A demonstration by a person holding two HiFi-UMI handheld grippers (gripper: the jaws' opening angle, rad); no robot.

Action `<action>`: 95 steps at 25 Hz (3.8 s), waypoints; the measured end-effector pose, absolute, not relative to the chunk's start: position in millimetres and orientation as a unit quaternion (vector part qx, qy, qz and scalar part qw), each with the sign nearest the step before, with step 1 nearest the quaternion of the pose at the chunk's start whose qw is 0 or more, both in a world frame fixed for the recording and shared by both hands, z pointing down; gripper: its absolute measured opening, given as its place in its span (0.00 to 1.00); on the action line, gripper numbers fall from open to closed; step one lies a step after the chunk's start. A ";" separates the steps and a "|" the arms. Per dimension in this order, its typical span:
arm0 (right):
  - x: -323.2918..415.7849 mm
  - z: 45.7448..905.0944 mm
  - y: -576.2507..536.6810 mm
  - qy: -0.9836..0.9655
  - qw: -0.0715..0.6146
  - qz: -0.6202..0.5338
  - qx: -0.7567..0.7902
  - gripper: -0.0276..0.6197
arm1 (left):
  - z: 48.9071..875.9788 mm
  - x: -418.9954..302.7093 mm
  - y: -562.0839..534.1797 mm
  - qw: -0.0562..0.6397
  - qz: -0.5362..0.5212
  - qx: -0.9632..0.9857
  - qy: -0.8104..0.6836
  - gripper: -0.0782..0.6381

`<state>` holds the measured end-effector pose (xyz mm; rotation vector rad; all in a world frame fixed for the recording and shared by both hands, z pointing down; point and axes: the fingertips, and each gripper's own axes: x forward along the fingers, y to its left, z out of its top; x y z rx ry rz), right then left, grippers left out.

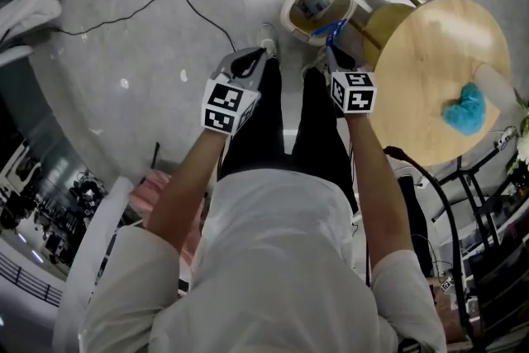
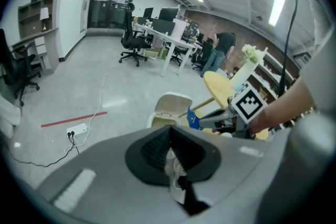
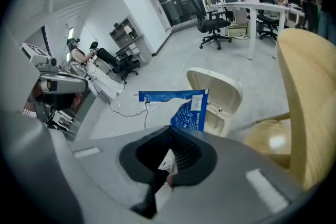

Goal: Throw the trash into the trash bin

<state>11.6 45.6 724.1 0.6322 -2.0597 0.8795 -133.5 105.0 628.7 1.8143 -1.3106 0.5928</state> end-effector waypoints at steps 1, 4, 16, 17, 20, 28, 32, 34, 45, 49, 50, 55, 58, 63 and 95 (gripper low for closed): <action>11.1 728.5 44.6 -0.812 0.395 0.348 0.250 0.05 | 632.2 -134.3 104.1 0.402 0.234 0.717 -0.520 0.12; 11.6 742.1 42.0 -0.811 0.393 0.352 0.252 0.05 | 644.3 -134.5 102.6 0.404 0.232 0.714 -0.523 0.12; 7.5 804.8 39.7 -0.805 0.390 0.363 0.261 0.05 | 697.2 -127.5 104.2 0.407 0.235 0.715 -0.517 0.12; 7.0 810.5 40.3 -0.804 0.390 0.364 0.262 0.05 | 701.1 -127.6 104.7 0.409 0.234 0.714 -0.518 0.12; 7.7 829.3 42.0 -0.799 0.394 0.367 0.268 0.05 | 714.1 -126.8 108.9 0.416 0.234 0.709 -0.519 0.12; 11.2 877.9 41.5 -0.787 0.403 0.378 0.276 0.05 | 753.6 -117.2 116.3 0.435 0.245 0.712 -0.493 0.12; 15.0 893.3 38.7 -0.778 0.404 0.388 0.285 0.05 | 762.9 -113.3 110.7 0.436 0.246 0.717 -0.485 0.12; 14.4 896.2 34.8 -0.779 0.403 0.387 0.285 0.05 | 764.4 -113.6 106.0 0.436 0.242 0.717 -0.487 0.12; 15.0 898.1 31.8 -0.781 0.406 0.383 0.282 0.22 | 768.2 -102.8 101.0 0.438 0.239 0.723 -0.478 0.12; 14.9 890.1 37.0 -0.784 0.405 0.380 0.278 0.22 | 764.5 -101.5 101.3 0.435 0.240 0.724 -0.478 0.12; 14.1 886.9 38.2 -0.786 0.404 0.379 0.276 0.22 | 762.9 -101.4 100.9 0.434 0.240 0.724 -0.479 0.12; 9.5 866.0 42.4 -0.795 0.399 0.369 0.269 0.20 | 748.5 -100.3 98.1 0.426 0.239 0.727 -0.482 0.12; 9.5 851.7 41.2 -0.798 0.395 0.363 0.275 0.14 | 737.6 -99.6 96.5 0.421 0.237 0.730 -0.484 0.12; 9.7 821.7 39.8 -0.808 0.380 0.355 0.278 0.11 | 724.0 -94.7 99.7 0.416 0.235 0.734 -0.483 0.12; 31.7 621.0 49.6 -0.852 0.326 0.315 0.263 0.05 | 574.1 -66.8 101.1 0.368 0.233 0.771 -0.465 0.12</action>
